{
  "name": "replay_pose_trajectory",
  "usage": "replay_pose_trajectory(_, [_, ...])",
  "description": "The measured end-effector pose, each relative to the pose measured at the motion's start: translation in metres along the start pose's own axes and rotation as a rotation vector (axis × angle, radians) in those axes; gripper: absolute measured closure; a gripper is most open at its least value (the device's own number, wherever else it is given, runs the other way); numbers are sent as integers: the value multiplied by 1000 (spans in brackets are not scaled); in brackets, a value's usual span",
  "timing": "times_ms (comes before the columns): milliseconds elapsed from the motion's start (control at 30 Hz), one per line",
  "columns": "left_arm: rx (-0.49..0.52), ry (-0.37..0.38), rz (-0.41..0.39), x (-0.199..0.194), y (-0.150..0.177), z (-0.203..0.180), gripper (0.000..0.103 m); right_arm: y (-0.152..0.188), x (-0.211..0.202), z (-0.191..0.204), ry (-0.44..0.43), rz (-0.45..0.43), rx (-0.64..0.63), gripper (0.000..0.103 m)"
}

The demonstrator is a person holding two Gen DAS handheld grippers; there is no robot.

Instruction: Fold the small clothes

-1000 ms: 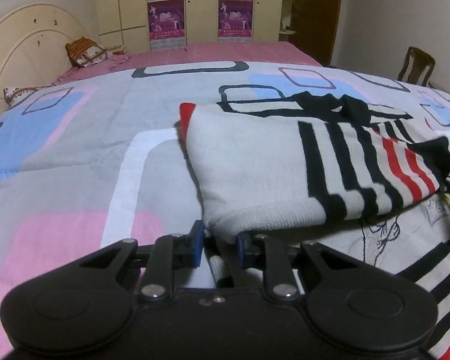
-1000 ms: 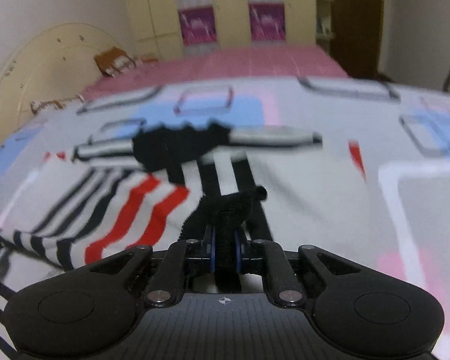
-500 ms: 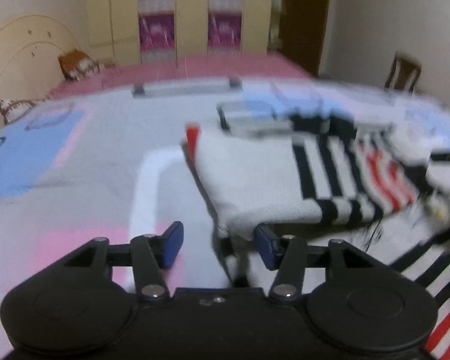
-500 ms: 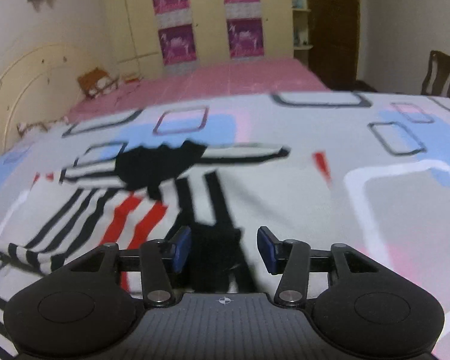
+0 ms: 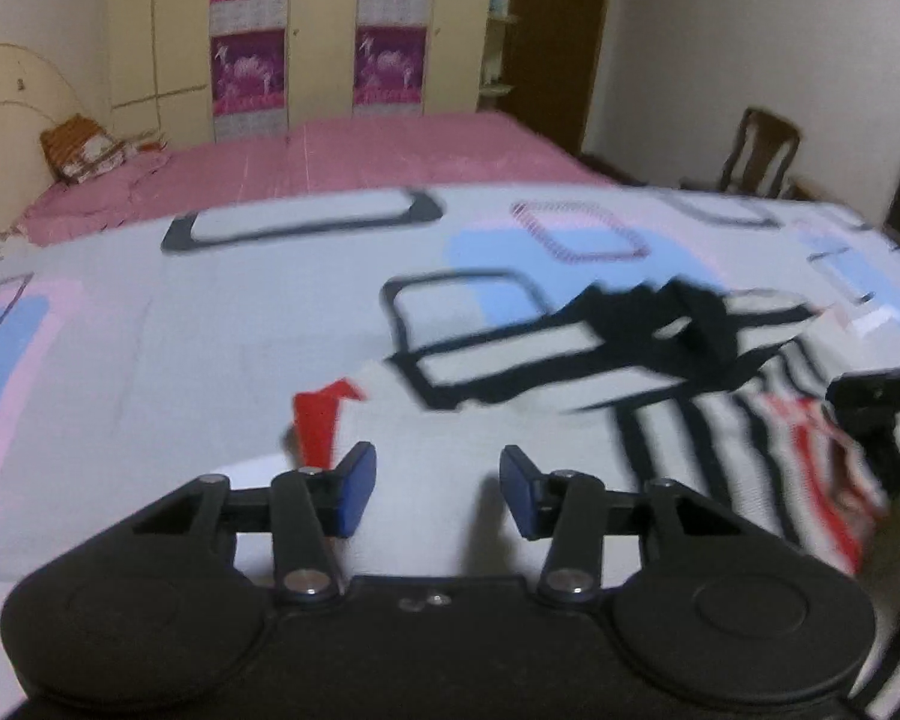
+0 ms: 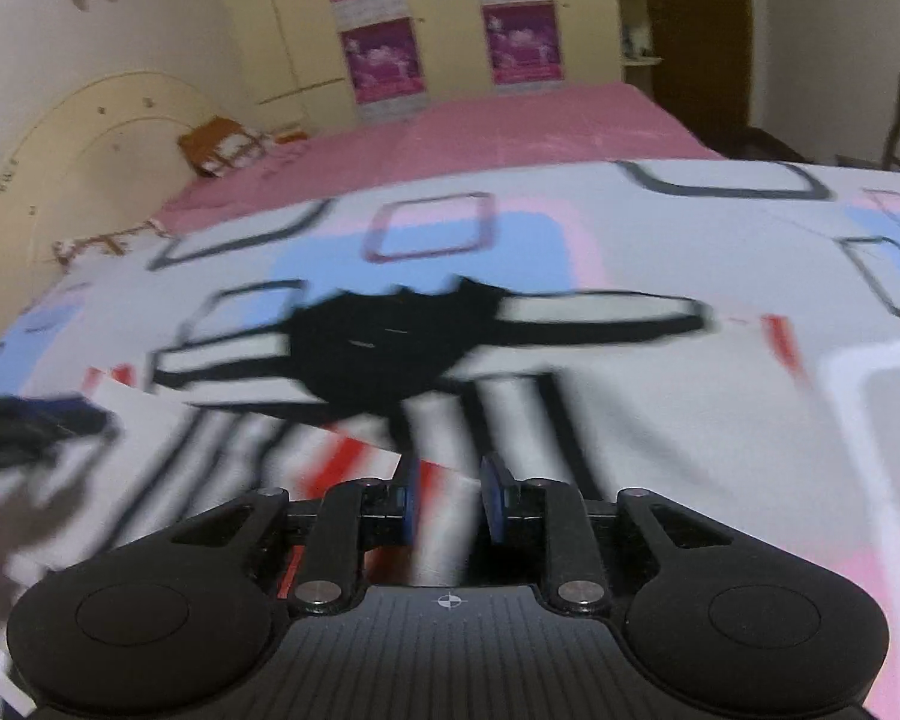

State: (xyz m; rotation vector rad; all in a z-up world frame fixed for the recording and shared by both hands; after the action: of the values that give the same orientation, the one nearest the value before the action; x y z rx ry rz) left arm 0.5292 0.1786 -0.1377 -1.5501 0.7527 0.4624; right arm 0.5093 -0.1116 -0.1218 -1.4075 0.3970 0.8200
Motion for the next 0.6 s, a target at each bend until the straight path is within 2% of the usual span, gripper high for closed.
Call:
replay_pose_trajectory(100, [-45, 10, 8, 7, 8, 8, 55, -4, 23, 34, -64, 21, -30, 80])
replay_pose_trajectory(133, [-49, 13, 4, 7, 9, 10, 54, -2, 32, 43, -60, 36, -48, 80])
replay_pose_trajectory(167, [-51, 13, 0, 8, 11, 11, 53, 0, 38, 46, -28, 53, -67, 80])
replay_pose_trajectory(267, [-70, 17, 3, 8, 10, 19, 53, 11, 38, 39, 161, 44, -120, 80])
replay_pose_trajectory(433, [-72, -11, -17, 5, 12, 14, 54, 11, 34, 39, 205, 51, -81, 80])
replay_pose_trajectory(500, [-43, -23, -45, -3, 8, 5, 56, 6, 28, 45, 234, 15, -40, 79])
replay_pose_trajectory(600, [8, -2, -58, -4, 4, -8, 55, -4, 33, 61, 193, -1, 8, 79])
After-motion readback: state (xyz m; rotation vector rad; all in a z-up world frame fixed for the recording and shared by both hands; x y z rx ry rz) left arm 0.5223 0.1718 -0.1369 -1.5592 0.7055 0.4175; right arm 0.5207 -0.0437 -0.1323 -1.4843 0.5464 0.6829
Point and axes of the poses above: each gripper's, at about its wrist camera, not at the fingertips, and x roughly the way its jaws point, z to its left, y to its underside, the point moved 2 cm from there along x, roughly the way its jaws point, and after that the axes turned 7 degrees about -x, right-handed, at the moved point
